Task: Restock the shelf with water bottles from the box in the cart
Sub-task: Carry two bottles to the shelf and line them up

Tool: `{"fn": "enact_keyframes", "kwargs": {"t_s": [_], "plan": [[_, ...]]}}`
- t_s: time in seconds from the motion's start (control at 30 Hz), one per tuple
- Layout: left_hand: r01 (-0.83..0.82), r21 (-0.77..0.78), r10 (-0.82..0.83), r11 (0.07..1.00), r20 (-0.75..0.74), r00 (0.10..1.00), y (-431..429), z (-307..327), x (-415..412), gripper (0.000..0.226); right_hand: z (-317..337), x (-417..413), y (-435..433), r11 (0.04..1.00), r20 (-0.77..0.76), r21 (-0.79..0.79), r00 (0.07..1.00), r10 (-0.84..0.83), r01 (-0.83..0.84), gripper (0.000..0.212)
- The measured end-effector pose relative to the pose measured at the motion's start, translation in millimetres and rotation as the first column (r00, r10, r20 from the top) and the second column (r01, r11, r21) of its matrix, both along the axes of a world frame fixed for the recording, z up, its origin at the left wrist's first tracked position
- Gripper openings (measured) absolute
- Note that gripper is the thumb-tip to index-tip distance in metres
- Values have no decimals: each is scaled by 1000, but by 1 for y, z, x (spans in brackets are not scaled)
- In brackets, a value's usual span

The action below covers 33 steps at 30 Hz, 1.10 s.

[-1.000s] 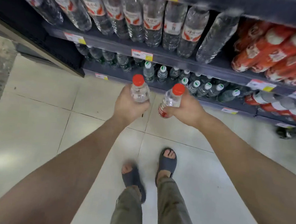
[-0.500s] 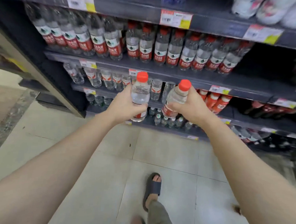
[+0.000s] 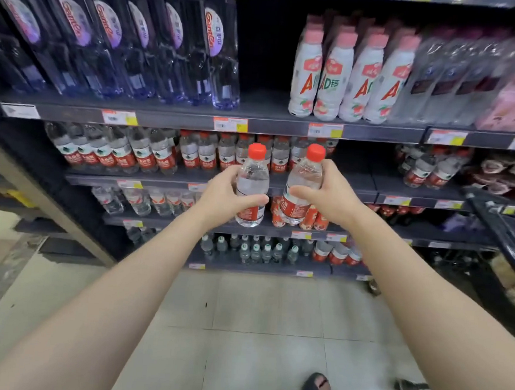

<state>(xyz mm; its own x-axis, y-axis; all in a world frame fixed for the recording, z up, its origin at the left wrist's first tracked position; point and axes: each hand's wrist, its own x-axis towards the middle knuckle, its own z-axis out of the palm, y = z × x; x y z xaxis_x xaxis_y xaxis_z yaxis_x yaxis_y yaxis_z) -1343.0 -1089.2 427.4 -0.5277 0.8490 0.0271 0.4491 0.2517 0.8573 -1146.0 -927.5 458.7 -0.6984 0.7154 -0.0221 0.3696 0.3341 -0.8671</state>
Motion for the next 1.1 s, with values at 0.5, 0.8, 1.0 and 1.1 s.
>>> {"fn": "enact_keyframes", "kwargs": {"t_s": [0.5, 0.8, 1.0, 1.1], "plan": [[-2, -63, 7, 998, 82, 997, 173, -44, 59, 67, -51, 67, 168, 994, 27, -52, 995, 99, -98, 66], [-78, -32, 79, 996, 49, 996, 237, -124, 47, 55, -119, 60, 244, 992, -25, -23, 992, 123, -124, 59], [-160, 80, 164, 984, -50, 985, 265, -170, 24, 49, -182, 32, 272, 990, -127, 49, 982, 139, -133, 61], [-145, 127, 157, 981, -93, 983, 270, -188, 18, 45, -208, 20, 283, 991, -177, 50, 976, 128, -121, 72]]}}
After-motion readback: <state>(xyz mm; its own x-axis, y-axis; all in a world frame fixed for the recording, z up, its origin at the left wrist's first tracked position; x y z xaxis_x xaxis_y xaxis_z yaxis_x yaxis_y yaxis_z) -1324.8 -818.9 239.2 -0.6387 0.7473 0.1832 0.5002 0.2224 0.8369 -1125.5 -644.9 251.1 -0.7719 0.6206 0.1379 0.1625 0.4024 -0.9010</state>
